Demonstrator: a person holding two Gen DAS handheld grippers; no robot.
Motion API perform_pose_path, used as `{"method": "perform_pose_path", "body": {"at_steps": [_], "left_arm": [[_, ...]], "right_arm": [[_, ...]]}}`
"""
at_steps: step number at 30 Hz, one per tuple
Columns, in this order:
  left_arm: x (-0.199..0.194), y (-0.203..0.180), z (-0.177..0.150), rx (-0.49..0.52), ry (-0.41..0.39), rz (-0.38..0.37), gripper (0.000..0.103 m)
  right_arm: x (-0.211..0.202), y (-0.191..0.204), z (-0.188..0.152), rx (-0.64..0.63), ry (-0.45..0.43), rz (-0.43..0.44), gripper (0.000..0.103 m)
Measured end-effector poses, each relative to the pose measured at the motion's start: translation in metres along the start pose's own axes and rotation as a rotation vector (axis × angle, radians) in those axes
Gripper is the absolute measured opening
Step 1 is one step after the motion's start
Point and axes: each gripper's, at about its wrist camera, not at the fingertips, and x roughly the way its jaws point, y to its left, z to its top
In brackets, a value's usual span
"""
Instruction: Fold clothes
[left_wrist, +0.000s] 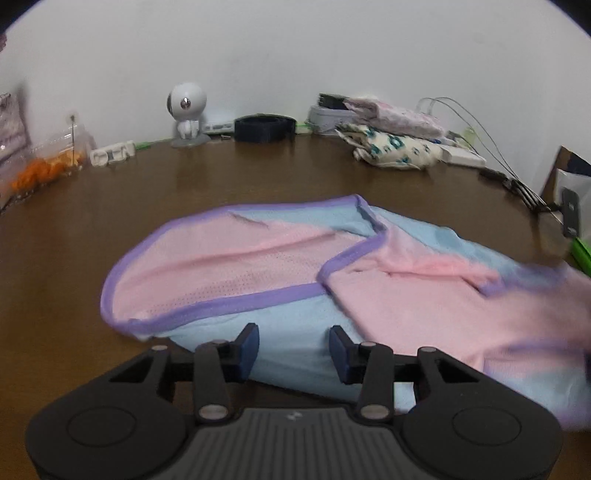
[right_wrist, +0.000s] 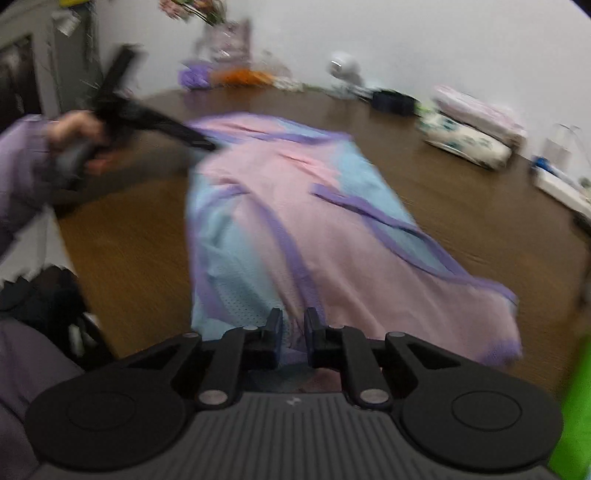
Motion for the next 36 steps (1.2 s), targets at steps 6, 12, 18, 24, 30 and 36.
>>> {"method": "perform_pose_path", "body": {"at_steps": [6,12,18,24,30,36], "left_arm": [[-0.033,-0.001,-0.002,0.057,-0.102,-0.088,0.054],[-0.011,0.013,-0.003,0.074,-0.067,-0.158,0.036],[-0.015,0.016,-0.030,0.070,-0.072,-0.149,0.005],[-0.045,0.023,-0.056,0.022,-0.062,-0.173,0.001],[-0.081,0.021,-0.062,0.023,-0.101,-0.138,0.016],[-0.030,-0.004,-0.020,0.128,-0.069,-0.133,0.034]], "right_arm": [[0.002,-0.027,0.021,0.103,-0.023,-0.316,0.039],[0.019,0.016,0.043,0.087,-0.120,-0.126,0.042],[0.046,0.029,0.034,0.100,-0.121,-0.027,0.025],[0.038,0.035,0.017,0.033,-0.099,0.016,0.004],[0.009,0.039,0.008,0.004,-0.086,0.054,0.012],[0.045,0.037,0.032,0.110,-0.098,0.089,0.025]]}}
